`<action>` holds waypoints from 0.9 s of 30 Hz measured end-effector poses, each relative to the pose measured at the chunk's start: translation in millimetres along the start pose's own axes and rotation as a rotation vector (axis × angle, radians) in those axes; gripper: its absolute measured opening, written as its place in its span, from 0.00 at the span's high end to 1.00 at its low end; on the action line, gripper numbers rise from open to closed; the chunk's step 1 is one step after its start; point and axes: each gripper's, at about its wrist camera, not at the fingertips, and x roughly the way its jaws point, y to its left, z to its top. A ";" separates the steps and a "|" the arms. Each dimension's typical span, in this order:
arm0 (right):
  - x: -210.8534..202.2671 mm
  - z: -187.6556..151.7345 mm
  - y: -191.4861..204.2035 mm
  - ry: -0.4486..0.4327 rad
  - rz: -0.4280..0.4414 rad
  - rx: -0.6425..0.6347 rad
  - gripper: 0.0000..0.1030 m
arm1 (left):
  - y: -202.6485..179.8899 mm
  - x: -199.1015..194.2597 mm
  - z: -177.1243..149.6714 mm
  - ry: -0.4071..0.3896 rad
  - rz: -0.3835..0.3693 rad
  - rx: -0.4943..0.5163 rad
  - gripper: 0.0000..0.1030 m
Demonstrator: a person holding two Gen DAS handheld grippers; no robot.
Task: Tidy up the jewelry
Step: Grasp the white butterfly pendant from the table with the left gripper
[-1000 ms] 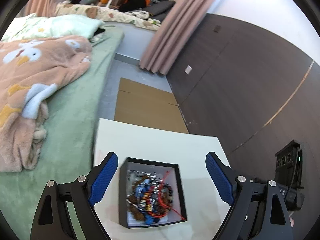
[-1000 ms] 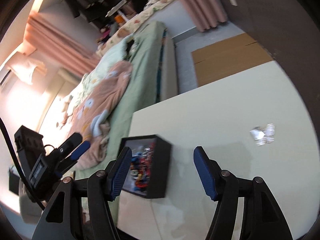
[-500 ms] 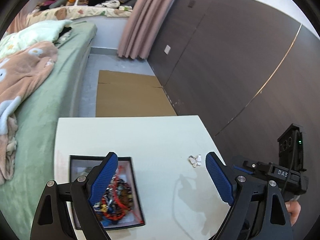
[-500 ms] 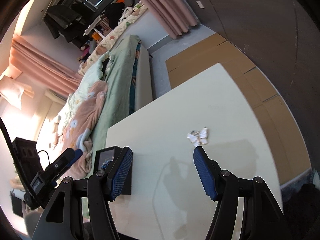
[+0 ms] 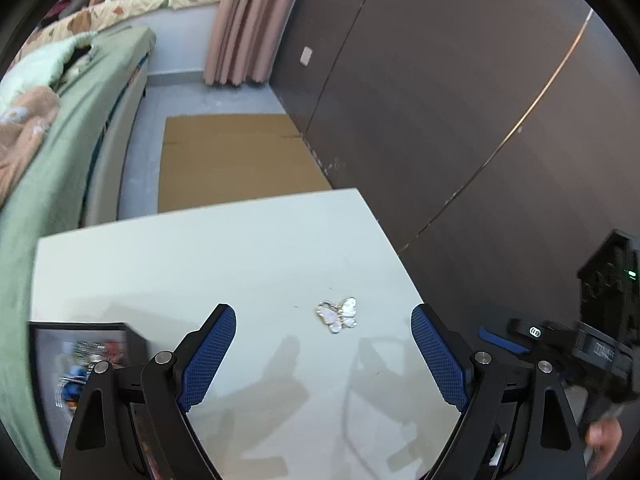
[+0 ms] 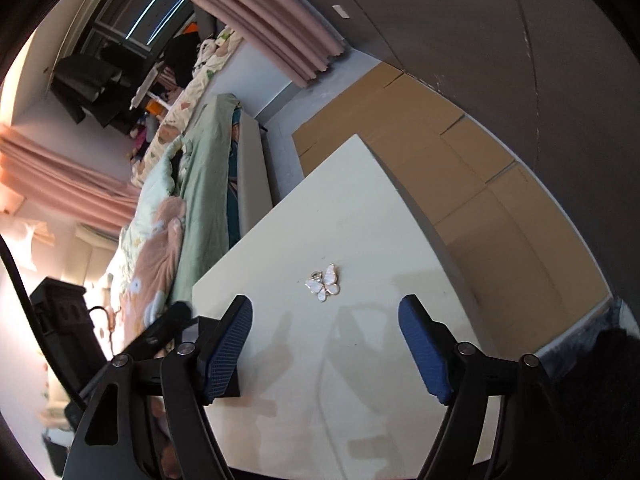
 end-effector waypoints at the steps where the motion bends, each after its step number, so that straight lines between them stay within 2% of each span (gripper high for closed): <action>1: -0.4 0.3 -1.7 0.000 0.000 0.003 0.19 | -2.2 4.8 -1.1 0.007 -0.002 -0.002 0.13; 8: 8.0 -0.2 -18.5 0.051 -0.033 0.061 0.17 | -12.5 43.7 -6.3 0.049 0.023 -0.039 0.13; 11: 7.5 1.0 -25.5 0.047 -0.048 0.079 0.06 | -15.7 57.0 -7.8 0.056 0.028 -0.048 0.13; 14: 4.5 2.6 -30.5 0.032 -0.072 0.094 0.06 | -23.0 70.6 -10.5 0.070 0.040 -0.031 0.13; 16: 4.4 3.7 -34.9 0.031 -0.068 0.121 0.06 | -28.8 77.5 -12.9 0.075 0.059 -0.015 0.19; 21: 3.0 4.4 -40.5 0.013 -0.087 0.154 0.05 | -31.9 94.3 -15.7 0.083 0.118 -0.008 0.25; 24: 3.2 6.2 -42.1 -0.007 -0.158 0.152 0.05 | -33.4 98.9 -19.1 0.072 0.150 0.010 0.32; 25: 3.6 7.6 -43.3 -0.010 -0.167 0.155 0.05 | -35.6 100.0 -19.9 0.065 0.162 0.021 0.38; 27: 4.3 7.9 -44.1 -0.011 -0.170 0.167 0.05 | -37.9 100.1 -21.0 0.059 0.183 0.036 0.43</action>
